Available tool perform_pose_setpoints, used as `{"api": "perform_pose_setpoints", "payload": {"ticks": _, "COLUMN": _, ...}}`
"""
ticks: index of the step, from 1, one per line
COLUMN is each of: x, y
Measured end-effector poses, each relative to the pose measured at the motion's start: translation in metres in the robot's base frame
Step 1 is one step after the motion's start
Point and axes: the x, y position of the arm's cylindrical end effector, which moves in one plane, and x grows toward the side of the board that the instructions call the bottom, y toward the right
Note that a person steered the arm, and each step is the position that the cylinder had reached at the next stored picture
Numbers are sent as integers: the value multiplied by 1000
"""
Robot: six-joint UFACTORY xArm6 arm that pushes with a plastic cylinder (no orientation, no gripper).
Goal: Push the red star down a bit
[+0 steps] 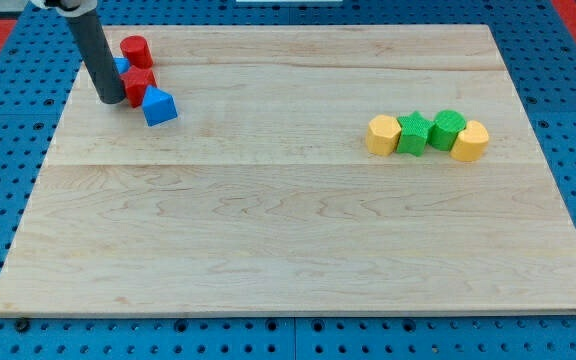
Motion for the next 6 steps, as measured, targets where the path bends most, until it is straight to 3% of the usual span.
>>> {"api": "perform_pose_setpoints", "payload": {"ticks": 1, "x": 8, "y": -10}}
{"api": "perform_pose_setpoints", "payload": {"ticks": 2, "x": 11, "y": -61}}
{"api": "perform_pose_setpoints", "payload": {"ticks": 3, "x": -44, "y": -74}}
{"api": "perform_pose_setpoints", "payload": {"ticks": 4, "x": -71, "y": -67}}
{"api": "perform_pose_setpoints", "payload": {"ticks": 5, "x": -67, "y": 4}}
{"api": "perform_pose_setpoints", "payload": {"ticks": 6, "x": -42, "y": 17}}
